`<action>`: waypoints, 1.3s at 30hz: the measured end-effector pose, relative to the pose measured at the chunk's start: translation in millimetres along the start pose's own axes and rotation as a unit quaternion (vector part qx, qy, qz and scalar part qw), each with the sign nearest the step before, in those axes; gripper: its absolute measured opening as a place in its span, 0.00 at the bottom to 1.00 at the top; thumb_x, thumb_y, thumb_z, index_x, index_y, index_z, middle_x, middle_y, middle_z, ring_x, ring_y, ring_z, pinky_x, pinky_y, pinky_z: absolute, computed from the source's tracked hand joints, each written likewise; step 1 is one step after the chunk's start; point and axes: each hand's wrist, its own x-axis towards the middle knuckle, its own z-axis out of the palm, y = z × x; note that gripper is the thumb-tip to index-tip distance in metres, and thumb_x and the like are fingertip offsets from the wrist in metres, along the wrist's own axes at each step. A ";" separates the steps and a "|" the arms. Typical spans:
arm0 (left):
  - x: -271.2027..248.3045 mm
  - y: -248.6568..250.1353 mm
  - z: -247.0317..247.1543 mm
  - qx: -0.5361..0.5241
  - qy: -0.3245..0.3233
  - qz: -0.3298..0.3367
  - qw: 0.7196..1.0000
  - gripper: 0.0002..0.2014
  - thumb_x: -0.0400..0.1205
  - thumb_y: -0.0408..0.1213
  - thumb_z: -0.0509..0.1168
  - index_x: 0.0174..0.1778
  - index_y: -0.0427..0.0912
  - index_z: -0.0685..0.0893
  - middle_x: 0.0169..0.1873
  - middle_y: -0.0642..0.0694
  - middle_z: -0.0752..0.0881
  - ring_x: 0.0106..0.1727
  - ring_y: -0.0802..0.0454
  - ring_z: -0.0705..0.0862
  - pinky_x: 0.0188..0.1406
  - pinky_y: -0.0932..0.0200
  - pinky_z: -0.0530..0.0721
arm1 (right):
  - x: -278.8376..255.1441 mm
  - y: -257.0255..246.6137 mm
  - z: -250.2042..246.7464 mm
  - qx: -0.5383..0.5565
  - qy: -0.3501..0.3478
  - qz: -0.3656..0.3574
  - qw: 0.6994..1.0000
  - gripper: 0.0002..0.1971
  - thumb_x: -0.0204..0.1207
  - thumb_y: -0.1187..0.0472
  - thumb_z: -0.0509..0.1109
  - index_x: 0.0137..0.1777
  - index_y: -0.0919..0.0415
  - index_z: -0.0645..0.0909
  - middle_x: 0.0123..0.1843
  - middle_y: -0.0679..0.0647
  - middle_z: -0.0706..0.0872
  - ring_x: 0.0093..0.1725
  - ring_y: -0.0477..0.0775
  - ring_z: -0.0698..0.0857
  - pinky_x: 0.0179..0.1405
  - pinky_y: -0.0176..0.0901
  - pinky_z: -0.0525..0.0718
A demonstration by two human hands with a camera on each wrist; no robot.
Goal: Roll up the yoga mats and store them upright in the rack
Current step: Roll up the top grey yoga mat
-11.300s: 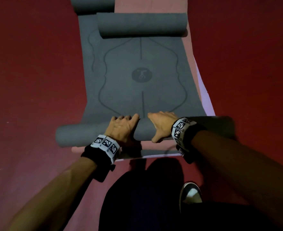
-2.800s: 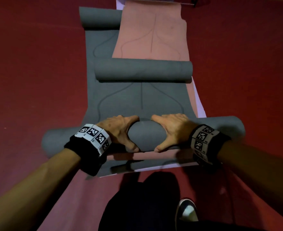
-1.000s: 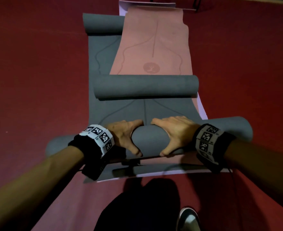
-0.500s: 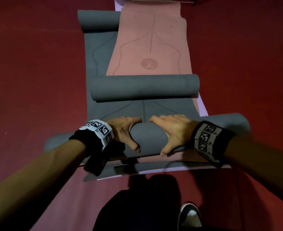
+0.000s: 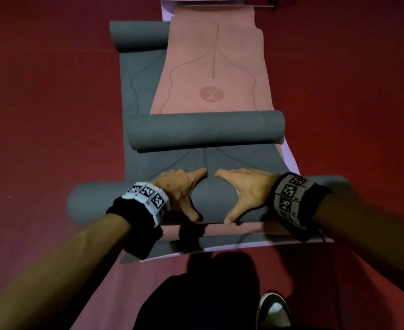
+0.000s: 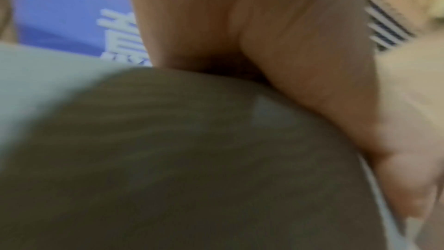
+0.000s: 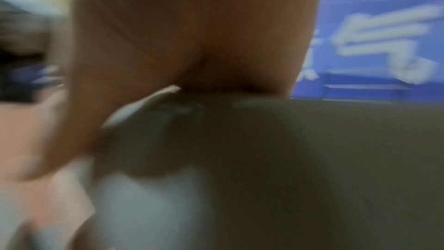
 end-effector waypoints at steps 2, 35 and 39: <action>2.7 -5.3 -3.0 -0.061 -0.020 -0.020 0.998 0.37 0.55 0.60 0.82 0.53 0.63 0.67 0.46 0.56 0.84 0.47 0.48 0.84 0.43 0.55 0.78 | 0.3 -3.3 8.4 -0.107 0.058 0.004 0.993 0.60 0.46 0.21 0.78 0.78 0.41 0.58 0.64 0.48 0.78 0.64 0.58 0.81 0.62 0.58 0.77; 0.6 2.9 11.6 0.030 -0.028 0.002 0.999 0.52 0.52 0.65 0.82 0.69 0.56 0.64 0.58 0.47 0.83 0.58 0.42 0.84 0.58 0.44 0.82 | 7.2 -2.5 22.8 -0.060 0.095 -0.004 0.994 0.51 0.49 0.24 0.79 0.71 0.42 0.66 0.59 0.48 0.82 0.59 0.60 0.84 0.48 0.52 0.75; -3.0 8.3 14.3 0.082 0.019 0.017 0.996 0.48 0.54 0.65 0.79 0.66 0.53 0.65 0.55 0.45 0.83 0.55 0.39 0.85 0.52 0.47 0.81 | 3.6 -3.4 14.6 0.015 0.050 0.005 0.999 0.47 0.47 0.25 0.82 0.66 0.40 0.71 0.59 0.44 0.86 0.57 0.56 0.85 0.52 0.50 0.80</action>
